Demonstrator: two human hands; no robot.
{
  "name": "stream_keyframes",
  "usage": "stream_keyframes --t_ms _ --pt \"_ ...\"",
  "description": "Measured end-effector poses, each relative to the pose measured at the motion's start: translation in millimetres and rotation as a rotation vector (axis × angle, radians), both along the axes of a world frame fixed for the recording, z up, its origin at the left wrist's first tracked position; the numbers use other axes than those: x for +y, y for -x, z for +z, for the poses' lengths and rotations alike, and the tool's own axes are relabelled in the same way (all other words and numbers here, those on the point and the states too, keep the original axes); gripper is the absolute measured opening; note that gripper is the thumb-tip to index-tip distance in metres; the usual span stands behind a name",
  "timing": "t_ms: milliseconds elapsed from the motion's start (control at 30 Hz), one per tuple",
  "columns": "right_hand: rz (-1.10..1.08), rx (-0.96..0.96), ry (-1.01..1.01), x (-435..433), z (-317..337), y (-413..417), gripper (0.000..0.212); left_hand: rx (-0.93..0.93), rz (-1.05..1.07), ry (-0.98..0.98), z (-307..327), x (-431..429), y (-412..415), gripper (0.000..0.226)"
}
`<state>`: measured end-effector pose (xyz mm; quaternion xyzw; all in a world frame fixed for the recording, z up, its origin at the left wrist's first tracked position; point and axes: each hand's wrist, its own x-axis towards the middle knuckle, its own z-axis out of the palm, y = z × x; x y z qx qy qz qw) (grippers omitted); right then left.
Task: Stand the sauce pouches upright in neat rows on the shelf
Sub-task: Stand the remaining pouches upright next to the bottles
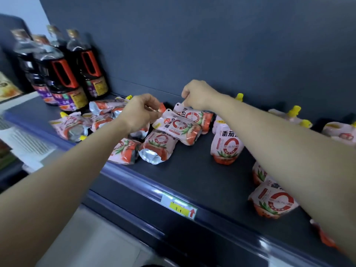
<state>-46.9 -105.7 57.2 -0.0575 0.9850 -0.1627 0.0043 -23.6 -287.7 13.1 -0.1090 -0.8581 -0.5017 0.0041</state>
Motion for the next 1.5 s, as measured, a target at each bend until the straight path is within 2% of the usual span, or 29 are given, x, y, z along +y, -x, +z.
stream_keyframes --t_ms 167,367,567,667,767,800,933,1067,1167,1333,1400,1500 --pt "0.002 -0.204 -0.165 -22 -47 22 0.042 0.027 -0.034 0.141 -17 -24 12 0.018" --pt "-0.087 -0.347 -0.226 -32 -68 45 0.064 0.035 -0.166 0.321 -27 -43 40 0.025" --pt "-0.170 -0.385 -0.083 -45 -83 64 0.080 -0.015 -0.268 0.313 -34 -54 63 0.024" --pt "-0.227 -0.330 -0.077 -46 -82 69 0.063 -0.028 -0.302 0.307 -39 -56 71 0.024" --pt "-0.259 -0.294 0.005 -47 -78 69 0.025 -0.022 -0.351 0.317 -40 -52 72 0.026" --pt "-0.281 -0.266 0.028 -47 -75 69 0.022 -0.014 -0.357 0.319 -40 -50 71 0.028" --pt "-0.453 -0.016 0.076 -42 -54 60 0.019 0.019 -0.346 0.396 -42 -40 69 0.032" --pt "-0.594 0.145 0.231 -27 -35 48 0.037 -0.001 -0.332 0.606 -47 -28 66 0.039" --pt "-0.632 0.219 0.324 -22 -29 37 0.042 -0.035 -0.332 0.799 -52 -17 68 0.046" --pt "-0.613 0.248 0.370 -17 -17 20 0.046 -0.129 -0.319 1.133 -58 7 71 0.057" --pt "-0.617 0.243 0.384 -17 -15 12 0.048 -0.160 -0.307 1.134 -58 14 72 0.052" --pt "-0.627 0.250 0.392 -17 -12 1 0.046 -0.164 -0.263 0.979 -61 18 79 0.044"
